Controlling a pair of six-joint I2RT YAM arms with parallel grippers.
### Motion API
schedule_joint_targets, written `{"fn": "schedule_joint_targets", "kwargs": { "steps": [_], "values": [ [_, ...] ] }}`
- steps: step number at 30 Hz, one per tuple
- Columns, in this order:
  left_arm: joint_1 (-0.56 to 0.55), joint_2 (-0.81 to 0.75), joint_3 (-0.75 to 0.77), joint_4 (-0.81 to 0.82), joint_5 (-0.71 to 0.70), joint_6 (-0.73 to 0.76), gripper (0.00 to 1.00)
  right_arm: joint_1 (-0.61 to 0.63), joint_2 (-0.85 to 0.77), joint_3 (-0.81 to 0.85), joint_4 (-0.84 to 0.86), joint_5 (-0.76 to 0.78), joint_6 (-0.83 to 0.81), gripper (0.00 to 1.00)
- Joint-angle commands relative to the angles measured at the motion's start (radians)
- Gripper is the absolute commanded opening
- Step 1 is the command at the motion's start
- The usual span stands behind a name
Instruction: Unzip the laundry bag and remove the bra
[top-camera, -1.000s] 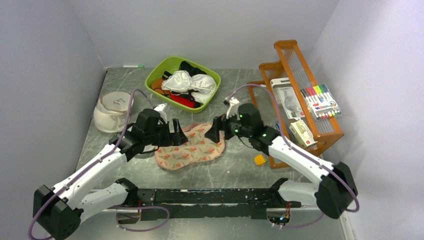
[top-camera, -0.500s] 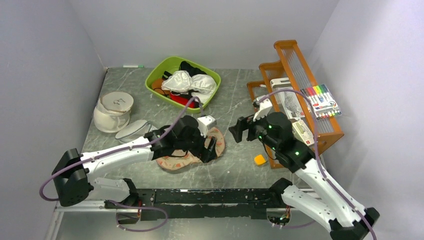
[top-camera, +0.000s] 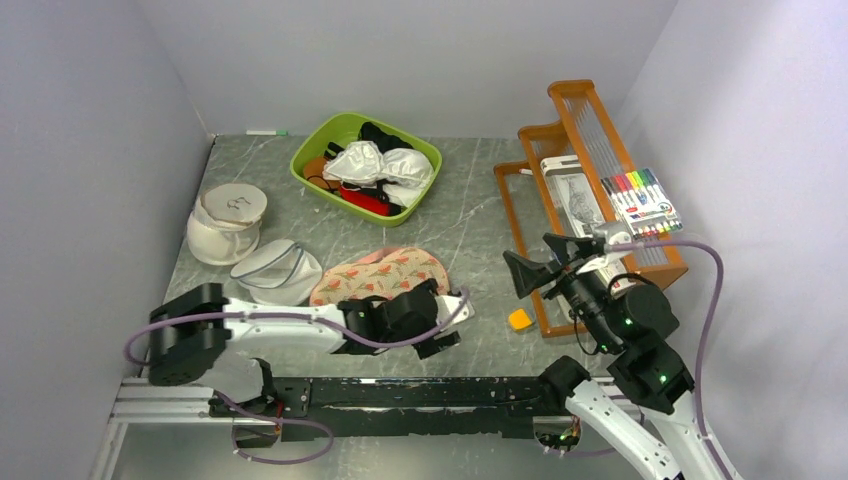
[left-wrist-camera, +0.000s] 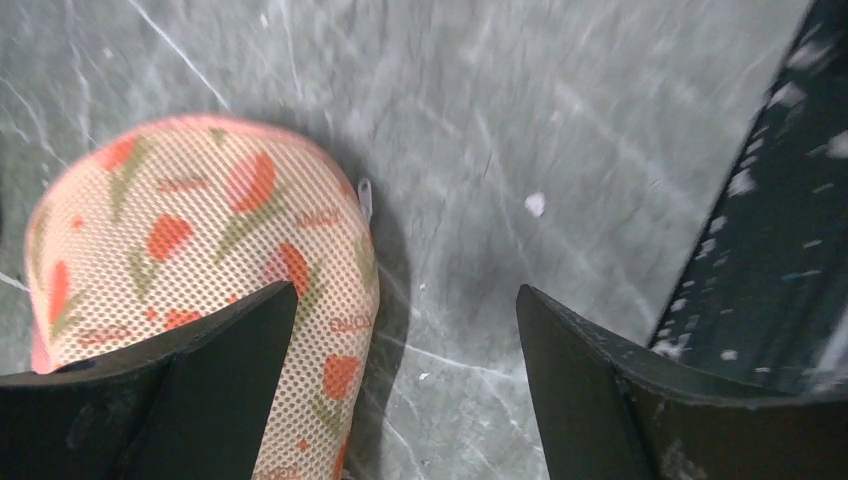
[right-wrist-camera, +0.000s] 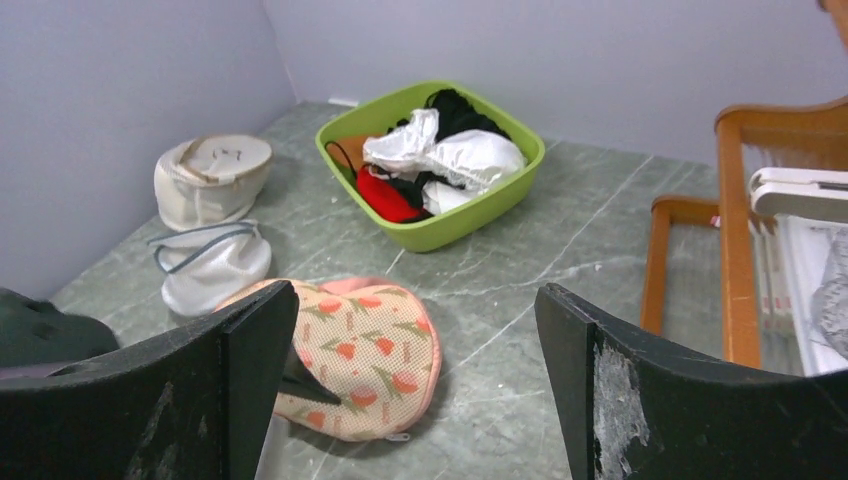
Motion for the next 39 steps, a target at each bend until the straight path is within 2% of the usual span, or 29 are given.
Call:
{"fn": "schedule_joint_targets", "kwargs": {
  "steps": [1, 4, 8, 12, 14, 20, 25, 26, 28, 33, 39],
  "values": [
    [-0.013, 0.120, 0.017, 0.033, -0.092, 0.060, 0.90, -0.002, -0.065, -0.031, 0.031, 0.045, -0.028, 0.90],
    [-0.013, 0.181, 0.009, 0.060, -0.186, 0.074, 0.83, -0.001, -0.080, -0.037, 0.035, 0.048, -0.033, 0.89],
    [-0.011, 0.242, 0.020, 0.070, -0.317, 0.092, 0.80, -0.002, -0.061, -0.037, 0.034, 0.044, -0.035, 0.89],
    [-0.007, 0.275, 0.033, 0.053, -0.354, 0.091, 0.76, -0.001, -0.031, -0.041, 0.041, 0.038, -0.038, 0.89],
    [-0.006, 0.288, 0.042, 0.045, -0.370, 0.086, 0.71, -0.002, -0.021, -0.041, 0.038, 0.044, -0.037, 0.89],
    [0.016, 0.286, 0.092, -0.015, -0.415, 0.059, 0.50, -0.002, 0.027, -0.031, 0.018, 0.071, -0.024, 0.89],
    [0.041, 0.172, 0.074, 0.003, -0.340, 0.070, 0.34, -0.001, 0.070, -0.019, -0.001, 0.084, -0.010, 0.89],
    [0.043, 0.147, 0.071, 0.006, -0.317, 0.085, 0.28, -0.001, 0.077, -0.018, -0.005, 0.089, -0.005, 0.89],
    [0.047, 0.102, 0.070, -0.005, -0.265, 0.099, 0.09, -0.002, 0.092, -0.015, -0.007, 0.089, 0.007, 0.89],
    [0.047, -0.010, 0.052, -0.022, -0.239, 0.102, 0.07, -0.002, 0.150, -0.027, -0.001, 0.042, 0.042, 0.86],
    [0.050, -0.108, 0.017, -0.020, -0.280, 0.116, 0.07, -0.002, 0.255, -0.097, 0.069, -0.078, 0.109, 0.78]
  ]
}}
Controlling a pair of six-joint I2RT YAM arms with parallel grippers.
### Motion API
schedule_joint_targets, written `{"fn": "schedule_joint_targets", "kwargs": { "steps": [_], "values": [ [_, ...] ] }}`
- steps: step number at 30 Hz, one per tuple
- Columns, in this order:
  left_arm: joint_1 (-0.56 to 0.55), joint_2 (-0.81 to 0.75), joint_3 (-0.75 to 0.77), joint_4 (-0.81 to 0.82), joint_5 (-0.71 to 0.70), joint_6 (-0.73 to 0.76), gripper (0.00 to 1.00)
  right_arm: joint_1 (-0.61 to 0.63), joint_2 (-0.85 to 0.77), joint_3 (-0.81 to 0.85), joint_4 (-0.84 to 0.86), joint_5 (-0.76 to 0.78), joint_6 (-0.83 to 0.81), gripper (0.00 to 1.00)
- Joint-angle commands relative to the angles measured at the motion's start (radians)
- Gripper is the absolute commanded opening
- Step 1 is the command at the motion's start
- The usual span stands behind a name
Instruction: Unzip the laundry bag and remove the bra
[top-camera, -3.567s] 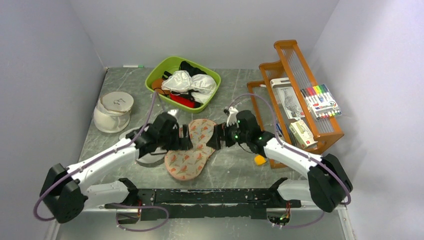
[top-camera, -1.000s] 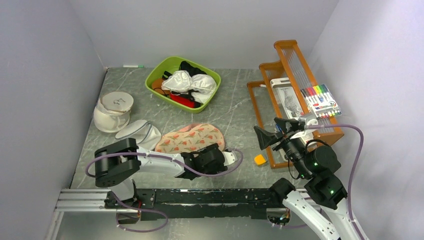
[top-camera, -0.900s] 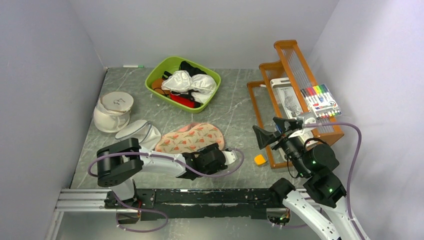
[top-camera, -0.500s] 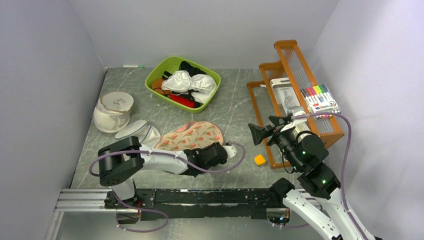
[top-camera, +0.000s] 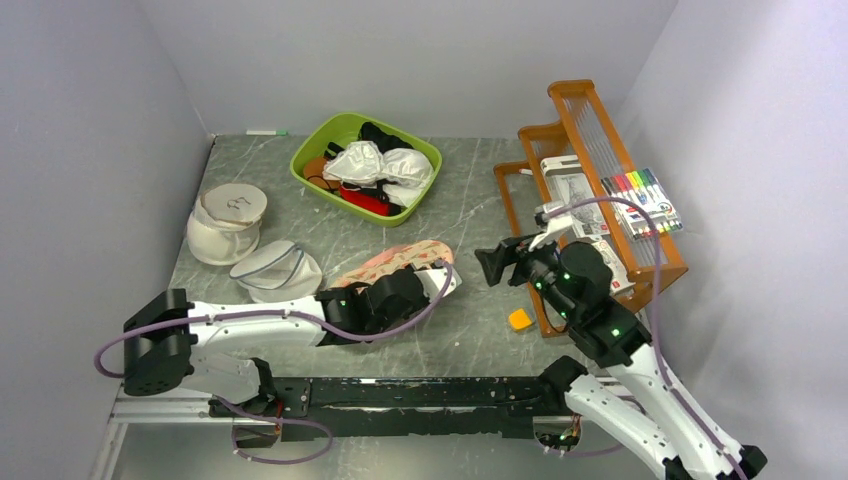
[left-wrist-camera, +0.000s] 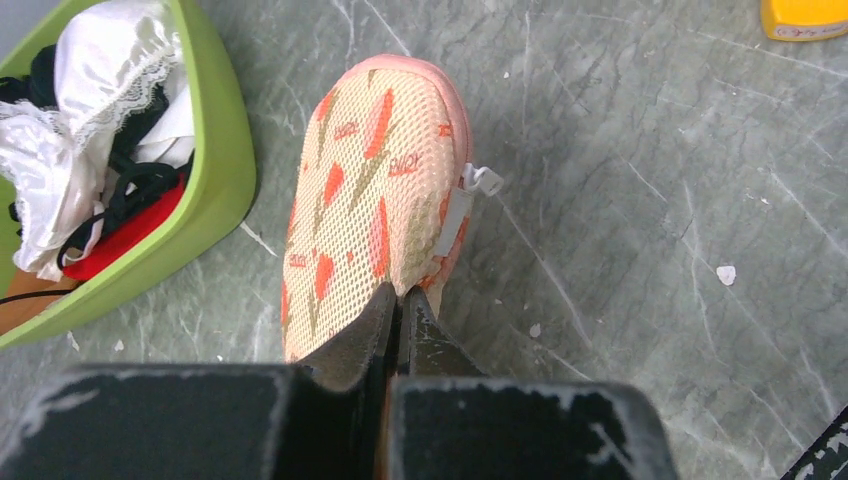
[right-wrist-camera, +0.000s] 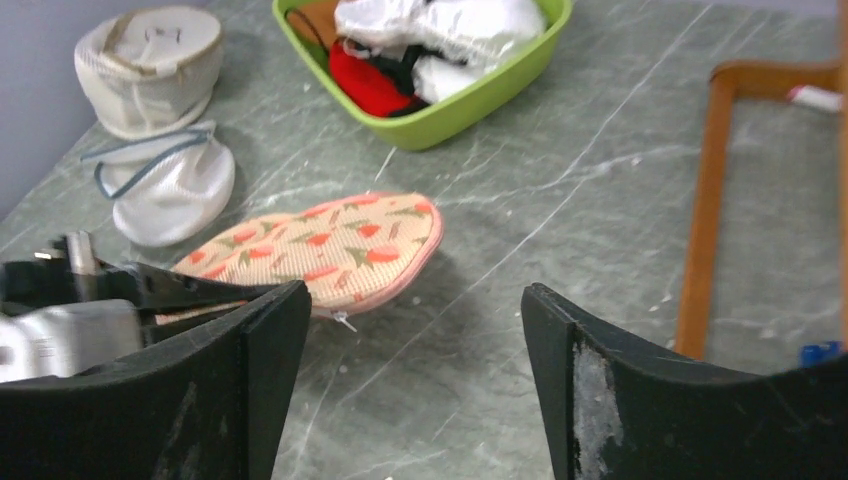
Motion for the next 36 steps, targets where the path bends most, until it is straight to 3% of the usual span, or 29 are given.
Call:
{"fn": "schedule_joint_targets", "kwargs": {
  "steps": [1, 9, 17, 26, 36],
  "values": [
    [0.002, -0.058, -0.021, -0.001, -0.014, 0.022, 0.07, -0.002, 0.080, -0.059, 0.060, -0.120, 0.071, 0.75],
    [0.017, -0.074, -0.016, -0.018, -0.024, 0.029, 0.07, -0.001, 0.172, -0.221, 0.206, -0.273, 0.191, 0.51],
    [0.043, -0.062, 0.003, -0.038, 0.009, 0.019, 0.07, -0.002, 0.250, -0.376, 0.533, -0.476, 0.223, 0.49],
    [0.055, -0.084, 0.005, -0.045, 0.033, 0.010, 0.07, -0.003, 0.371, -0.392, 0.730, -0.430, 0.226, 0.38],
    [0.065, -0.089, 0.014, -0.056, 0.053, 0.001, 0.07, -0.003, 0.511, -0.374, 0.870, -0.490, 0.269, 0.31]
  ]
}}
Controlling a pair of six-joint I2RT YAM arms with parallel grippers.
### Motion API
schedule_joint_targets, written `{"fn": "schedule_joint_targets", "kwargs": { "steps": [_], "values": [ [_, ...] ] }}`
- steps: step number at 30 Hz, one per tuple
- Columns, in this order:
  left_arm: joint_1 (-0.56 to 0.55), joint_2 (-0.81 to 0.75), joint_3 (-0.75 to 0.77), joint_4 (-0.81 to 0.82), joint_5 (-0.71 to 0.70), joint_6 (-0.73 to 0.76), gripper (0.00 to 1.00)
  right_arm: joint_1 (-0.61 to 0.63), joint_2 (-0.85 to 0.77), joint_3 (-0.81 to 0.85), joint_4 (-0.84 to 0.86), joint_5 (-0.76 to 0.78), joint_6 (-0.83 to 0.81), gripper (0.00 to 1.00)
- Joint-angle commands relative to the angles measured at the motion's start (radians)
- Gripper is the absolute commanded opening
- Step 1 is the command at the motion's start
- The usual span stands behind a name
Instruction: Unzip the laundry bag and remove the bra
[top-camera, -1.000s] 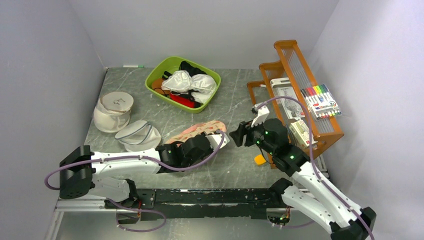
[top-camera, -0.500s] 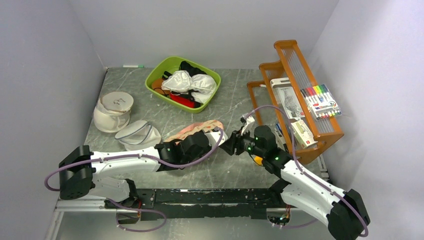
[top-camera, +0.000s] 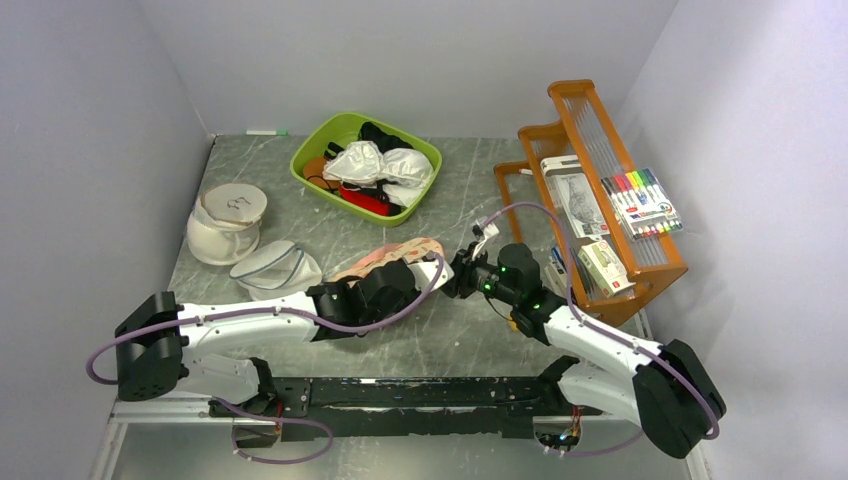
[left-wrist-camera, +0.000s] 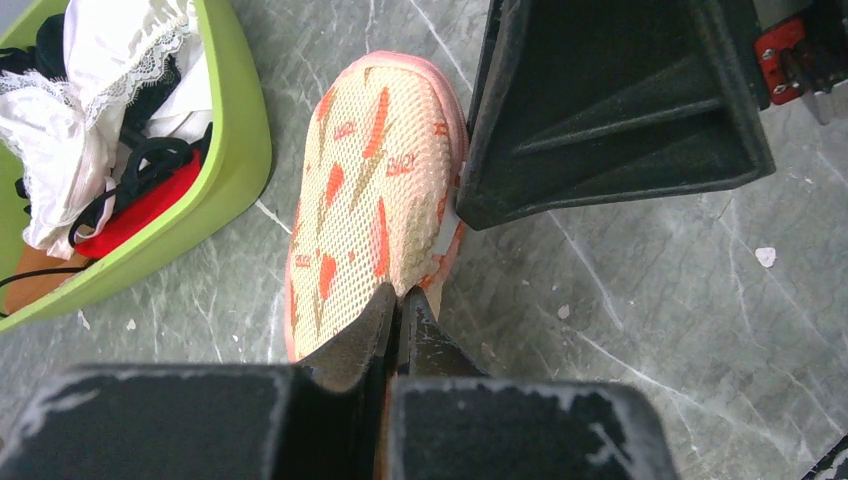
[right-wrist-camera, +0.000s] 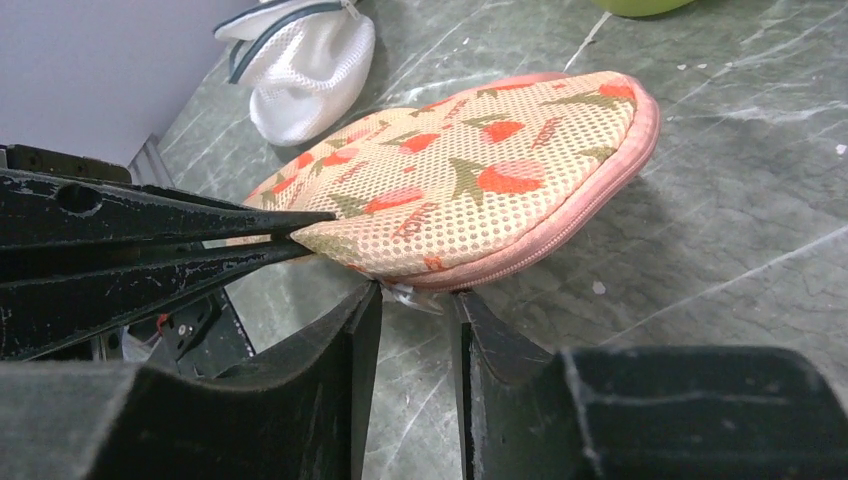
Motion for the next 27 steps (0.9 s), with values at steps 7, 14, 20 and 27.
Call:
{"fn": "schedule_joint_targets", "kwargs": {
  "steps": [7, 14, 20, 27],
  "values": [
    [0.016, -0.035, 0.027, 0.000, 0.028, -0.010, 0.07, -0.004, 0.035, -0.019, 0.137, -0.049, 0.041, 0.21],
    [0.024, -0.031, 0.031, -0.005, 0.032, -0.012, 0.07, -0.003, 0.045, 0.000, 0.074, -0.030, 0.004, 0.11],
    [0.030, -0.036, 0.030, -0.004, 0.032, -0.012, 0.07, -0.005, 0.017, -0.005, 0.020, 0.022, -0.026, 0.01],
    [0.035, -0.034, 0.034, -0.011, 0.035, -0.011, 0.07, -0.005, 0.020, 0.033, -0.089, 0.186, -0.048, 0.00]
  ]
}}
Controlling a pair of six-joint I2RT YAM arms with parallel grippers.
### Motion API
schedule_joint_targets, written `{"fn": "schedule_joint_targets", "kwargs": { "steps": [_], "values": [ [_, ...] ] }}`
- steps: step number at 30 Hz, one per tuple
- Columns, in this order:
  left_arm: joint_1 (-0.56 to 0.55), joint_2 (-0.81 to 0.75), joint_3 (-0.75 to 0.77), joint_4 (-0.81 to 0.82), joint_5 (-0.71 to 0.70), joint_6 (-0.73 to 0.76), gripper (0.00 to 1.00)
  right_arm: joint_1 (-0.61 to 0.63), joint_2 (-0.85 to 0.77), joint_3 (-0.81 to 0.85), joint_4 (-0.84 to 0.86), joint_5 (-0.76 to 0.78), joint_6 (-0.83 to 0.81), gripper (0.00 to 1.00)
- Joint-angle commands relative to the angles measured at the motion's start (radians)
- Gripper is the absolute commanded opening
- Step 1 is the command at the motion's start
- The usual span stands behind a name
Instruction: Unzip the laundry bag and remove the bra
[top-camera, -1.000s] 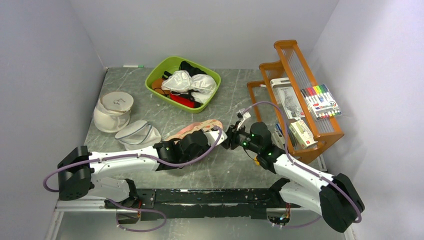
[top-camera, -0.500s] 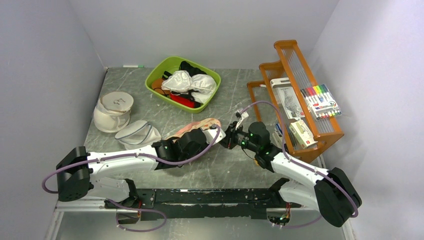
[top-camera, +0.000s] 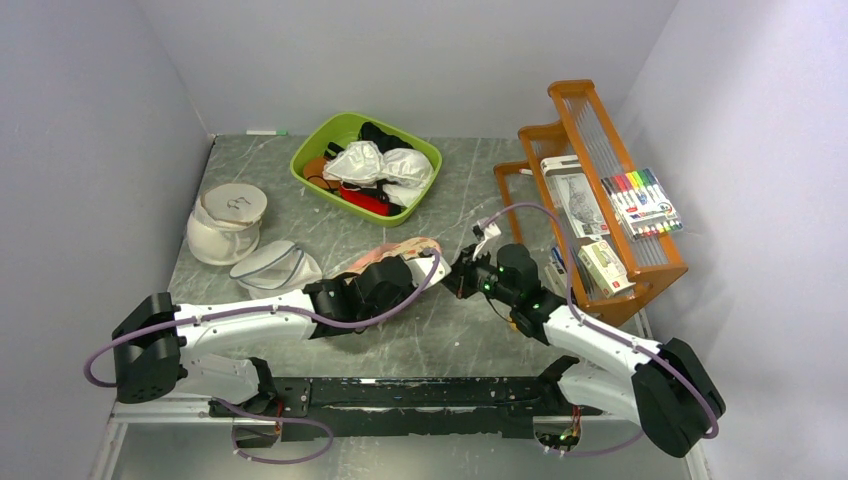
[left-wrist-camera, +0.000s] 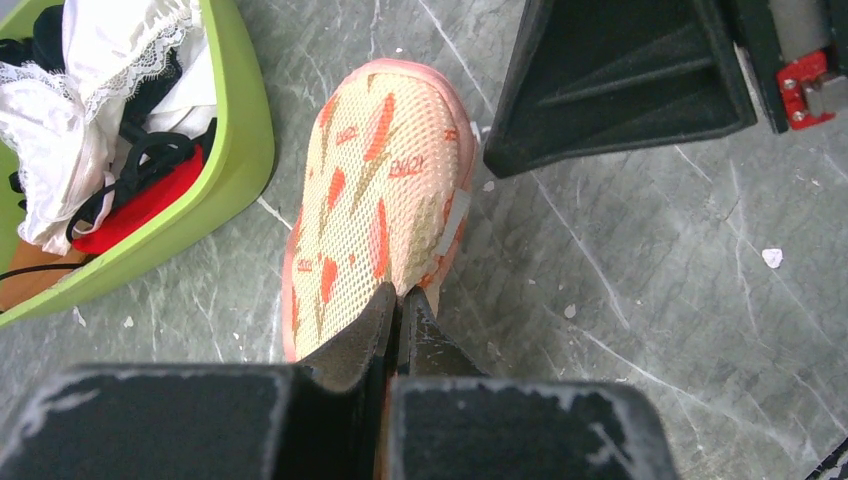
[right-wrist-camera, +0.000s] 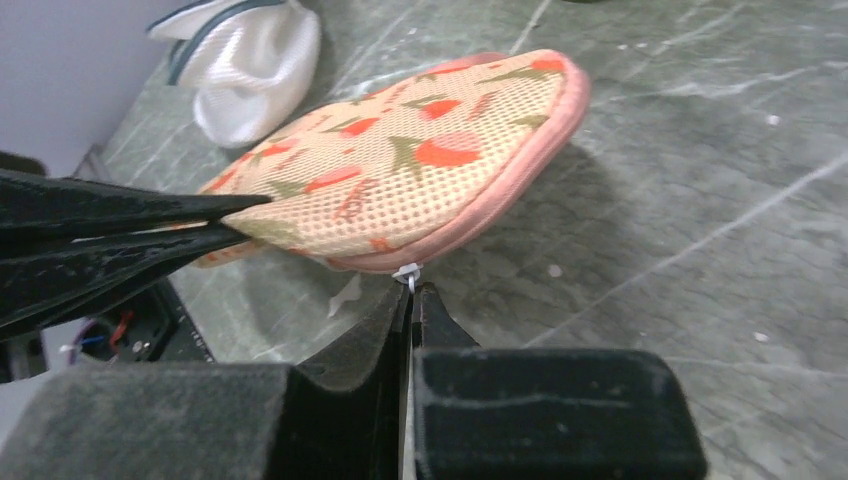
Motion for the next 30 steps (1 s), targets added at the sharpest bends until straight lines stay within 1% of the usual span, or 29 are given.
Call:
{"fn": "schedule_joint_targets", "kwargs": {
  "steps": [1, 6, 9, 12, 15, 20, 21, 23, 24, 25, 26, 28, 29, 30],
  "values": [
    [0.009, -0.022, 0.034, 0.000, 0.006, -0.002, 0.07, -0.007, 0.002, 0.046, -0.099, 0.168, -0.039, 0.00],
    [0.010, -0.018, 0.036, -0.003, 0.005, -0.001, 0.07, -0.031, 0.043, 0.088, -0.168, 0.306, -0.060, 0.00],
    [0.010, -0.010, 0.037, -0.008, 0.012, 0.001, 0.07, -0.062, 0.089, 0.114, -0.192, 0.320, -0.080, 0.00],
    [0.011, 0.016, 0.040, -0.026, 0.056, 0.008, 0.07, -0.067, 0.109, 0.129, -0.218, 0.341, -0.119, 0.00],
    [0.013, 0.059, 0.062, -0.057, 0.090, 0.008, 0.07, -0.068, 0.067, 0.113, -0.217, 0.317, -0.138, 0.00],
    [0.046, 0.101, 0.103, -0.089, 0.161, -0.019, 0.08, -0.067, -0.053, 0.048, -0.201, 0.176, -0.140, 0.00],
    [0.054, 0.104, 0.109, -0.093, 0.173, -0.027, 0.14, -0.067, -0.072, 0.038, -0.204, 0.140, -0.134, 0.00],
    [0.075, 0.108, 0.119, -0.104, 0.211, -0.033, 0.30, -0.067, -0.090, 0.011, -0.197, 0.070, -0.118, 0.00],
    [0.084, 0.108, 0.125, -0.111, 0.233, -0.033, 0.40, -0.066, -0.091, -0.004, -0.189, 0.028, -0.110, 0.00],
    [0.094, 0.105, 0.129, -0.116, 0.258, -0.035, 0.48, -0.067, -0.088, -0.018, -0.177, -0.017, -0.099, 0.00],
    [0.106, 0.099, 0.132, -0.119, 0.288, -0.038, 0.53, -0.067, -0.085, -0.034, -0.161, -0.063, -0.088, 0.00],
    [0.128, 0.087, 0.133, -0.121, 0.363, -0.043, 0.59, -0.066, -0.083, -0.064, -0.122, -0.148, -0.055, 0.00],
    [0.135, 0.080, 0.132, -0.122, 0.396, -0.045, 0.65, -0.064, -0.088, -0.079, -0.104, -0.177, -0.044, 0.00],
    [0.140, 0.075, 0.132, -0.124, 0.426, -0.047, 0.68, -0.064, -0.097, -0.093, -0.086, -0.201, -0.029, 0.00]
  ]
}}
